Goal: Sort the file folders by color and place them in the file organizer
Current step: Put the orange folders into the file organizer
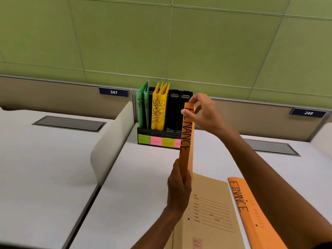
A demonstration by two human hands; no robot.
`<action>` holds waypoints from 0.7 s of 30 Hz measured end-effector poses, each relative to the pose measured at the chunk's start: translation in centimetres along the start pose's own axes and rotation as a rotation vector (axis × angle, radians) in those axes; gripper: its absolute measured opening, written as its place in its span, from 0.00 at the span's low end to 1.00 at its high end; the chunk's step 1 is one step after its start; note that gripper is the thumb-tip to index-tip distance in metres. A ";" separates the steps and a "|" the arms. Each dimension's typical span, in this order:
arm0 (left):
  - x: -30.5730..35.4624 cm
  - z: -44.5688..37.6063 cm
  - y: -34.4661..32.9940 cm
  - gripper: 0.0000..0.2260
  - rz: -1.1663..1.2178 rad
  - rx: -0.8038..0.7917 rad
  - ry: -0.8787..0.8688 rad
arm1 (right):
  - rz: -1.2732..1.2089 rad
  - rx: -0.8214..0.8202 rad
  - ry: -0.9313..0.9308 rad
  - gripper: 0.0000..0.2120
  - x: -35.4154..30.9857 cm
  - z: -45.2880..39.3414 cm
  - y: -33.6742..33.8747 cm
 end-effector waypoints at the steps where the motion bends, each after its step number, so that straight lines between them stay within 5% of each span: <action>1: -0.3 -0.3 -0.1 0.15 -0.002 0.001 0.002 | 0.013 -0.020 -0.010 0.15 0.2 -0.8 -0.1; 8: -2.2 -3.7 -1.2 0.25 -0.058 0.014 0.042 | 0.071 -0.154 0.008 0.15 1.2 -5.4 -1.3; 21: -3.7 -10.0 -2.8 0.28 -0.115 -0.022 -0.001 | -0.082 -0.236 0.175 0.14 2.5 -10.3 -0.1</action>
Point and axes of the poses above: each hand's wrist, its own z-axis away from the middle knuckle, its own y-axis out of the back of the hand, x = y × z, the point moved 3 cm from there along -z, towards the middle knuckle, and after that the axes turned 5 degrees about -z, right-handed, at the moved point
